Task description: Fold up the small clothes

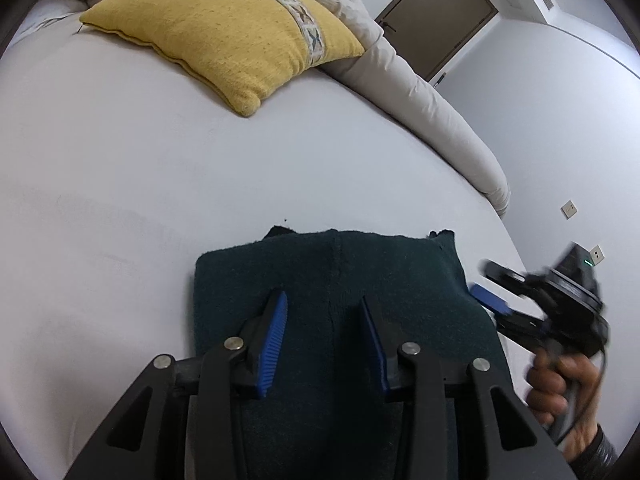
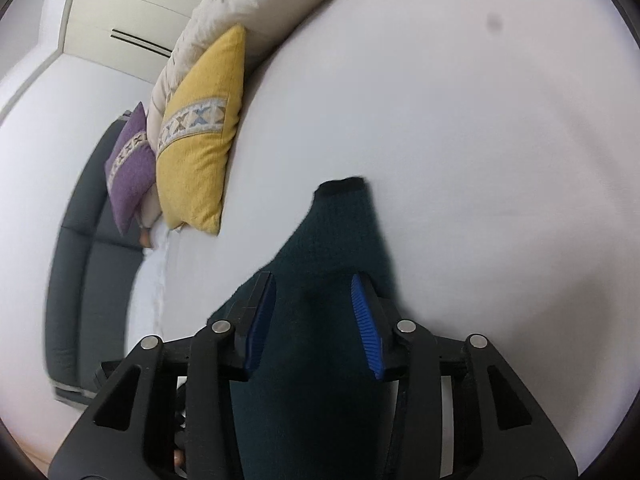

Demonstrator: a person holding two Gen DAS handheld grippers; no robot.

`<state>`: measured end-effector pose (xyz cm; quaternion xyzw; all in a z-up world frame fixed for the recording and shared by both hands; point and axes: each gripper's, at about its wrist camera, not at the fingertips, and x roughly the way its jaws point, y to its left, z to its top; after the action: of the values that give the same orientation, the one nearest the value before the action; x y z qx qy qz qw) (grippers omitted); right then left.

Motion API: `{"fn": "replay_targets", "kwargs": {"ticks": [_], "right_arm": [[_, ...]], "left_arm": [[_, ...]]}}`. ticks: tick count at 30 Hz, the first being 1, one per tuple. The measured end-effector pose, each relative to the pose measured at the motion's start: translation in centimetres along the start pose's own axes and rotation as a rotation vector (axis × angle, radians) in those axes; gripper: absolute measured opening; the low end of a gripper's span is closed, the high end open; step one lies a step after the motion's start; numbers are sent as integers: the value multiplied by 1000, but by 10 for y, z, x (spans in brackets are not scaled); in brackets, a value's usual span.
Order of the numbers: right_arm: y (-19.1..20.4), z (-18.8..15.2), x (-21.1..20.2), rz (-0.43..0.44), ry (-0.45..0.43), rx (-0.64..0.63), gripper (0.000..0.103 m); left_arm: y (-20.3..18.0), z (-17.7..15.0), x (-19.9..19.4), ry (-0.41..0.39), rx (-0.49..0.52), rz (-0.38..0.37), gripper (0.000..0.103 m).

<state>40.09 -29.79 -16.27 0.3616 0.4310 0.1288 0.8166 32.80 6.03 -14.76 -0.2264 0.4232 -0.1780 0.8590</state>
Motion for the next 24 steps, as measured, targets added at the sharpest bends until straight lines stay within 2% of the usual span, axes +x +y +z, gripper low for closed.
{"fn": "replay_targets", "kwargs": {"ticks": [3,6,7,10,11,14,16,20,22,24], "right_arm": [[19,-30,-34,150,65,-67,46],[39,-78,-49,268,200,-163,53],[40,-92,-48,280,242,-174,53],[23,-126,-37,238,337,-178,54],[13,-132,-34,236,345,-155,54],[-14,-136,-40,299,315,-77,47],[-21,-134,-42,295,294,-59,45],[-37,-136,-60,247,261,-42,45],[-43,-132,-71,164,243,-39,45],[-50,-128,-82,160,209,-11,45]], "left_arm": [[-3,-6,-6,-6,1,14,38],[-3,-11,-11,-4,-15,10,38],[-2,-12,-13,-2,-19,7,38],[-4,-19,-18,0,-10,18,38],[-6,-22,-20,2,2,25,38],[-11,-28,-23,1,34,51,38],[-12,-31,-24,-2,46,61,38],[-13,-34,-27,-8,58,73,38],[-13,-36,-29,-9,62,72,38],[-12,-37,-33,-7,65,69,38]]}}
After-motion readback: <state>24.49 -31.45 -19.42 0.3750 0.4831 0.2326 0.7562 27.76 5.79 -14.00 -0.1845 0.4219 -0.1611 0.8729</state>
